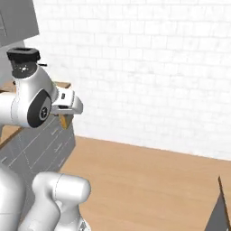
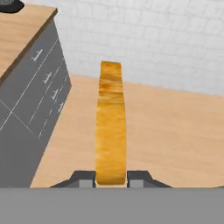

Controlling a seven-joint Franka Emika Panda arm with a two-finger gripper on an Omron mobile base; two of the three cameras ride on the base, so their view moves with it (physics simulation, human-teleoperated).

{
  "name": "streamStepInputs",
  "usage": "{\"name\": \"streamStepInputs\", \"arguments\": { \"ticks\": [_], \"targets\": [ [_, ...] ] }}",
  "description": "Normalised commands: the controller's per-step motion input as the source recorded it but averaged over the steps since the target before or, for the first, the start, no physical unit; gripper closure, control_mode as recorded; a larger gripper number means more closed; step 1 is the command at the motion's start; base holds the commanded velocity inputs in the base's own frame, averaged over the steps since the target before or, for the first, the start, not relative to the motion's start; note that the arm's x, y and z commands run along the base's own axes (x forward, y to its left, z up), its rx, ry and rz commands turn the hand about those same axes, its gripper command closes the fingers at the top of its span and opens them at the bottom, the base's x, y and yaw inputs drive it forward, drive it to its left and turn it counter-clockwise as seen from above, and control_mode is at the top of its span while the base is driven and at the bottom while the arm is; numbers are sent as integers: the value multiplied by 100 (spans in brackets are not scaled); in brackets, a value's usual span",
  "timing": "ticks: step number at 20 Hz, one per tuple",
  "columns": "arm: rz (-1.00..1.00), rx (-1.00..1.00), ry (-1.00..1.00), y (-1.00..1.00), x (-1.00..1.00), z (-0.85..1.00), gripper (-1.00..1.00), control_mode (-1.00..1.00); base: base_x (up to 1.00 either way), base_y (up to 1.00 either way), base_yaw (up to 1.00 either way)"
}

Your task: Start the toaster. Once the lever pops up, take the bread to the plate on the dining counter.

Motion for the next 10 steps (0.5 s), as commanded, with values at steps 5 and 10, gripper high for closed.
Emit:
{"name": "streamStepInputs", "arguments": {
  "ticks": [5, 10],
  "targets": [
    [0, 0, 0, 0, 0, 0, 100, 100, -6, 0, -100],
    [0, 0, 0, 0, 0, 0, 100, 100, 0, 0, -99]
  ]
}}
